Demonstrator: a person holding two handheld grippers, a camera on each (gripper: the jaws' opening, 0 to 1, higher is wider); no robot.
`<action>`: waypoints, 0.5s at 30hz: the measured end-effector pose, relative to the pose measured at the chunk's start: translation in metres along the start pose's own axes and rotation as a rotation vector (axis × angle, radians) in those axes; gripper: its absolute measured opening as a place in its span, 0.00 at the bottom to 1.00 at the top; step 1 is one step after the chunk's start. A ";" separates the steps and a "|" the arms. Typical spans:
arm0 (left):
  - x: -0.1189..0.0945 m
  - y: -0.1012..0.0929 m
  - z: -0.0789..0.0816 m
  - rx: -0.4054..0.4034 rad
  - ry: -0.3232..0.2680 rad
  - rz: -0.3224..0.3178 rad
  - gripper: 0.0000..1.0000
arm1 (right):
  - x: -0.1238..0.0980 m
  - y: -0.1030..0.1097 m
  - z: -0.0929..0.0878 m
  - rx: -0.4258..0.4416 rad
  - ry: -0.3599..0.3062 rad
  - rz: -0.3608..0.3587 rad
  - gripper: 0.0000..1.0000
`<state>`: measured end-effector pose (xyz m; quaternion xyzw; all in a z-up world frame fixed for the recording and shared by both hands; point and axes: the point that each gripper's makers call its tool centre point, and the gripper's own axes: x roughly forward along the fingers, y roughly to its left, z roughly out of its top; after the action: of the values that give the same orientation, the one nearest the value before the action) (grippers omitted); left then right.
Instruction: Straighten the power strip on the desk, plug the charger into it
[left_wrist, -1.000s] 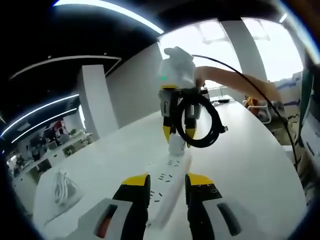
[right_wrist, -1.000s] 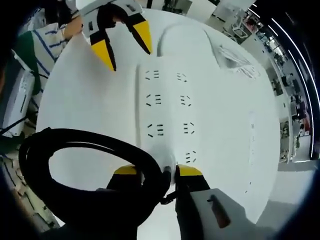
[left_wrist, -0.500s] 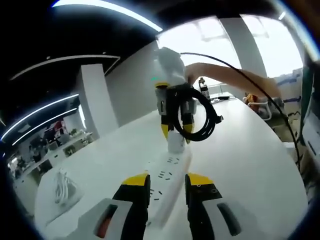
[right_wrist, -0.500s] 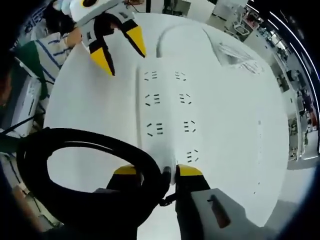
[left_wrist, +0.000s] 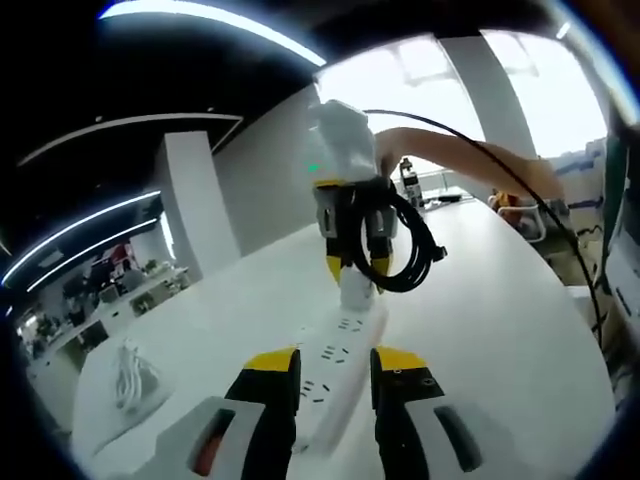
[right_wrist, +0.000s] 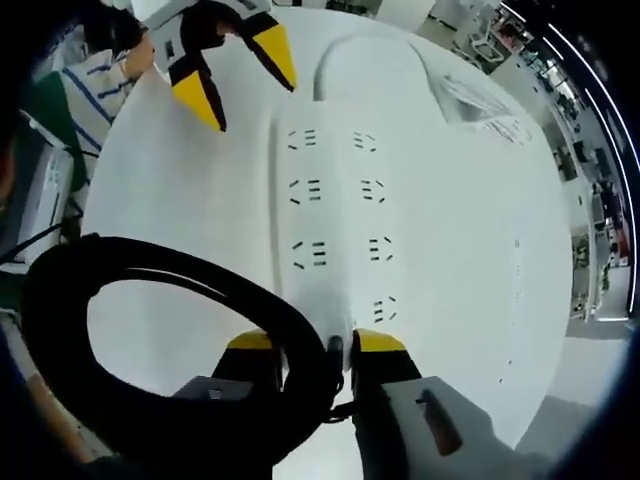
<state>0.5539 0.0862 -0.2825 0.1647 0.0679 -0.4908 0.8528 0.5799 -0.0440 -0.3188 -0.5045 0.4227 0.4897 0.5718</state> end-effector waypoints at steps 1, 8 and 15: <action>0.000 0.001 0.000 -0.003 0.000 0.002 0.27 | 0.000 0.000 0.000 0.001 0.001 0.000 0.24; -0.003 0.006 0.001 -0.018 -0.001 0.019 0.27 | 0.000 -0.001 0.000 0.015 -0.025 -0.011 0.24; -0.005 0.012 -0.002 -0.039 0.012 0.035 0.27 | 0.000 -0.002 0.001 0.024 -0.055 -0.027 0.25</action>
<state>0.5622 0.0965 -0.2809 0.1522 0.0798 -0.4733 0.8640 0.5821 -0.0433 -0.3188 -0.4898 0.4056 0.4905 0.5958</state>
